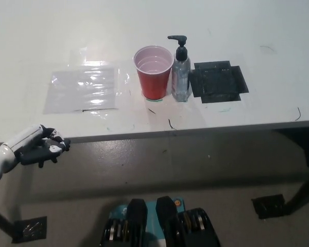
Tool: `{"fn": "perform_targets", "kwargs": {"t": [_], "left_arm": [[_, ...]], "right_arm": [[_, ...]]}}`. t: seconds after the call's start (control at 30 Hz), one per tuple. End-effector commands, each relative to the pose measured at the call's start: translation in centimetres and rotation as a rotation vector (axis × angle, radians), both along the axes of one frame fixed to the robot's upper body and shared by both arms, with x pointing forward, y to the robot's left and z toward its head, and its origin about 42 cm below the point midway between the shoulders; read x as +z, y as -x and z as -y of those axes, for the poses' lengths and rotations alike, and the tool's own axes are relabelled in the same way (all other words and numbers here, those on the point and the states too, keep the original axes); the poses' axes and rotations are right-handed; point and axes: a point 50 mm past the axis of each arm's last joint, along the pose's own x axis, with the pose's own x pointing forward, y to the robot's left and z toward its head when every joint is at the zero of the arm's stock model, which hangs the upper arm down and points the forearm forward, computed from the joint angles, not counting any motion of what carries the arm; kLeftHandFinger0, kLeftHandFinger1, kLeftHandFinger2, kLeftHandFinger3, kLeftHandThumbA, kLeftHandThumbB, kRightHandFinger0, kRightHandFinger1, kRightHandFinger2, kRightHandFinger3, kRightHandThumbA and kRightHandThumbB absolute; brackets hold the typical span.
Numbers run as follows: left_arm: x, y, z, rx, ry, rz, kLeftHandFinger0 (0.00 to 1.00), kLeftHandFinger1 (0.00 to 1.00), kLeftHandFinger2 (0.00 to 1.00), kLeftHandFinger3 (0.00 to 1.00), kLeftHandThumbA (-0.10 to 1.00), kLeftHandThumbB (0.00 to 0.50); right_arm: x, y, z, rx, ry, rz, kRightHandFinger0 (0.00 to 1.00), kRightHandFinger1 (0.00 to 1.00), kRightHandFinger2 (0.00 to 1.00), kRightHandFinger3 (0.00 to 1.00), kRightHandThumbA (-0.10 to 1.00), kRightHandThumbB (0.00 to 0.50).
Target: The robot uses its right hand to press the hand soap kept in the middle of the table to get liquid hand soap out
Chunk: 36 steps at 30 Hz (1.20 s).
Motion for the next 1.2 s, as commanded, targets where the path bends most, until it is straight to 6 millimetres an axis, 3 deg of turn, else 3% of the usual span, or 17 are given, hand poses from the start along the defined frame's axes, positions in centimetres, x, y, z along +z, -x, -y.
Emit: {"fn": "perform_targets", "kwargs": {"t": [0.0, 0.13, 0.17, 0.23, 0.3, 0.37, 0.4, 0.43, 0.47, 0.5, 0.53, 0.63, 0.7, 0.73, 0.97, 1.1, 1.17], "left_arm": [[1.7, 0.0, -0.3, -0.01, -0.02, 0.026, 0.25, 0.38, 0.62, 0.79, 0.54, 0.026], [1.7, -0.1, -0.3, -0.011, -0.013, 0.028, 0.22, 0.36, 0.6, 0.77, 0.54, 0.021], [1.6, -0.2, -0.3, -0.008, -0.015, 0.023, 0.23, 0.36, 0.59, 0.76, 0.55, 0.028], [1.7, -0.1, -0.3, -0.005, -0.021, 0.027, 0.23, 0.36, 0.59, 0.77, 0.55, 0.019], [1.6, 0.1, -0.2, -0.01, -0.03, 0.021, 0.24, 0.37, 0.6, 0.78, 0.57, 0.012], [1.4, 0.1, -0.3, -0.007, -0.007, 0.014, 0.24, 0.39, 0.62, 0.8, 0.62, 0.018], [1.4, 0.1, -0.3, -0.007, -0.007, 0.014, 0.24, 0.39, 0.62, 0.8, 0.62, 0.019], [1.4, 0.1, -0.3, -0.009, -0.022, 0.021, 0.24, 0.38, 0.62, 0.81, 0.66, 0.015], [1.5, 0.2, -0.3, -0.011, -0.031, 0.025, 0.25, 0.39, 0.62, 0.82, 0.7, 0.015], [1.5, 0.2, -0.3, -0.013, -0.029, 0.024, 0.25, 0.39, 0.62, 0.82, 0.73, 0.012], [1.5, 0.2, -0.3, -0.015, -0.03, 0.025, 0.26, 0.4, 0.63, 0.82, 0.8, 0.016], [1.5, 0.2, -0.4, -0.022, -0.042, 0.03, 0.26, 0.4, 0.63, 0.83, 0.94, 0.041], [1.4, 0.1, -0.3, -0.027, -0.041, 0.031, 0.24, 0.39, 0.62, 0.83, 1.0, 0.103], [1.4, 0.1, -0.2, -0.029, -0.039, 0.032, 0.23, 0.39, 0.62, 0.83, 1.0, 0.104], [1.5, -0.1, -0.1, -0.045, -0.05, 0.028, 0.2, 0.37, 0.61, 0.82, 1.0, 0.179], [1.8, -0.3, 0.1, -0.054, -0.058, 0.034, 0.19, 0.37, 0.6, 0.83, 1.0, 0.165], [1.9, -0.3, 0.1, -0.058, -0.072, 0.036, 0.23, 0.39, 0.61, 0.83, 1.0, 0.164]], "right_arm": [[7.8, -2.1, 0.8, 0.054, 0.077, 0.144, 0.61, 0.75, 0.89, 1.0, 0.3, 0.162], [11.9, -3.7, 0.2, 0.11, 0.094, 0.217, 0.61, 0.76, 0.89, 1.0, 0.31, 0.156], [14.8, -4.6, -0.8, 0.149, 0.142, 0.277, 0.58, 0.75, 0.87, 1.0, 0.26, 0.106], [17.6, -5.1, -2.3, 0.186, 0.176, 0.327, 0.58, 0.75, 0.87, 1.0, 0.26, 0.093], [18.3, -5.0, -3.2, 0.194, 0.179, 0.343, 0.58, 0.75, 0.86, 1.0, 0.29, 0.108], [21.4, -5.6, -5.7, 0.258, 0.229, 0.415, 0.6, 0.76, 0.88, 1.0, 0.21, 0.059], [21.4, -5.6, -5.8, 0.258, 0.23, 0.415, 0.6, 0.76, 0.88, 1.0, 0.21, 0.06], [22.5, -6.1, -6.9, 0.285, 0.272, 0.424, 0.68, 0.81, 0.91, 1.0, 0.24, 0.035], [23.4, -6.7, -8.0, 0.321, 0.326, 0.42, 0.82, 0.91, 0.97, 1.0, 0.3, 0.0], [23.9, -7.2, -8.5, 0.33, 0.376, 0.406, 0.9, 0.95, 0.99, 1.0, 0.39, 0.0], [24.4, -7.8, -9.3, 0.345, 0.419, 0.401, 1.0, 1.0, 1.0, 1.0, 0.64, 0.07], [25.7, -9.1, -11.9, 0.399, 0.542, 0.404, 1.0, 1.0, 1.0, 1.0, 0.99, 0.15], [26.5, -10.7, -14.1, 0.442, 0.64, 0.374, 1.0, 1.0, 1.0, 1.0, 1.0, 0.282], [26.5, -10.9, -14.3, 0.445, 0.648, 0.372, 1.0, 1.0, 1.0, 1.0, 1.0, 0.298], [26.7, -13.3, -18.8, 0.514, 0.704, 0.375, 1.0, 1.0, 1.0, 1.0, 1.0, 0.33], [26.7, -14.2, -20.4, 0.539, 0.7, 0.356, 1.0, 1.0, 1.0, 1.0, 1.0, 0.337], [26.2, -14.9, -22.1, 0.573, 0.719, 0.357, 1.0, 1.0, 1.0, 1.0, 1.0, 0.393]]}}
